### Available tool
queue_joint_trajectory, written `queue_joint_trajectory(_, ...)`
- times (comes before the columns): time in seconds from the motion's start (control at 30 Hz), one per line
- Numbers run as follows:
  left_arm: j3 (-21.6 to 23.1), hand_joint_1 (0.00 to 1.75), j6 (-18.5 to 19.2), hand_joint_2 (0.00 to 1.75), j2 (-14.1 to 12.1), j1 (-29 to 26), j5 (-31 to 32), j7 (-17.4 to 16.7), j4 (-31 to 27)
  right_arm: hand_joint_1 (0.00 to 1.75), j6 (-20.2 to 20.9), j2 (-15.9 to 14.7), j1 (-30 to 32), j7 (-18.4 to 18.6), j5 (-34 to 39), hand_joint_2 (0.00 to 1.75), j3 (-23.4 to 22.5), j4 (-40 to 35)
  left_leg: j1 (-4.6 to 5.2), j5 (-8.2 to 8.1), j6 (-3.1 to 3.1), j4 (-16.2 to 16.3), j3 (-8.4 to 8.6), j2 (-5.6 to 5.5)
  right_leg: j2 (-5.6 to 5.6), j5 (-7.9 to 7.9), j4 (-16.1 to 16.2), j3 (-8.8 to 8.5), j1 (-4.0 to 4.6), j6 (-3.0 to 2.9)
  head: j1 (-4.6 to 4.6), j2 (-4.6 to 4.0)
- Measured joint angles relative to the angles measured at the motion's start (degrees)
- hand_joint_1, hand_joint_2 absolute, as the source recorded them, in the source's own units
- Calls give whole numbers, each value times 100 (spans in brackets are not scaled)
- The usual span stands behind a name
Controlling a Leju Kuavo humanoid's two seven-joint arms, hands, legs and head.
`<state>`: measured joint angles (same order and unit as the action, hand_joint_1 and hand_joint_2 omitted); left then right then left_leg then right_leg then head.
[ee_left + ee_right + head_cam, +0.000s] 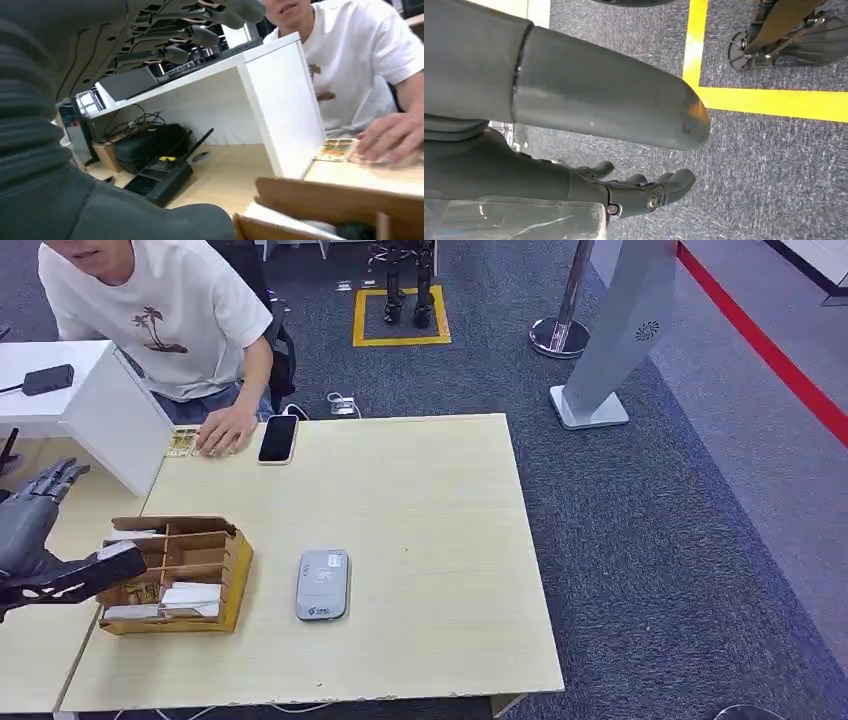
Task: Pass the card to the sensor for recognition and then transmit it.
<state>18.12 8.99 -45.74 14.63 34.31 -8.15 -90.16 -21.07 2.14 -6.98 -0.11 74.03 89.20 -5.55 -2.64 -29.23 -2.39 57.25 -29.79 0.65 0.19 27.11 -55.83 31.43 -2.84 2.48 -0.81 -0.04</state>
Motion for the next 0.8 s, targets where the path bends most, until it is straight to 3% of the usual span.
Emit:
queue_joint_trajectory(0.17, -234, 0, -282, 175, 334, -417, 363, 107, -186, 0, -2, 0, 0, -15, 35, 0, 0, -2, 0, 0, 0, 0, 0, -1, -1, 0, 0, 0, 0, 0, -2, 0)
queue_joint_trajectory(0.33, -420, 0, -291, 175, 500, -732, 477, 120, -341, 0, -2, 0, 0, -24, 33, 0, 0, 0, -1, 0, 0, 0, -1, -1, -2, 0, 0, 0, 1, 0, 0, 0)
queue_joint_trajectory(0.6, -566, 0, -204, 175, 585, -812, 509, 118, -387, 0, -9, 0, -1, -30, -20, 0, 0, 0, -1, 0, 0, 0, -1, -3, -4, -1, 0, -1, 1, 1, -2, 0)
queue_joint_trajectory(0.8, -575, 0, -326, 175, 791, -800, 733, 168, -387, 0, -2, 0, -2, -33, -35, 0, 0, 0, -1, 0, 0, 0, 0, -3, -4, -1, 0, 0, 1, 1, -2, 0)
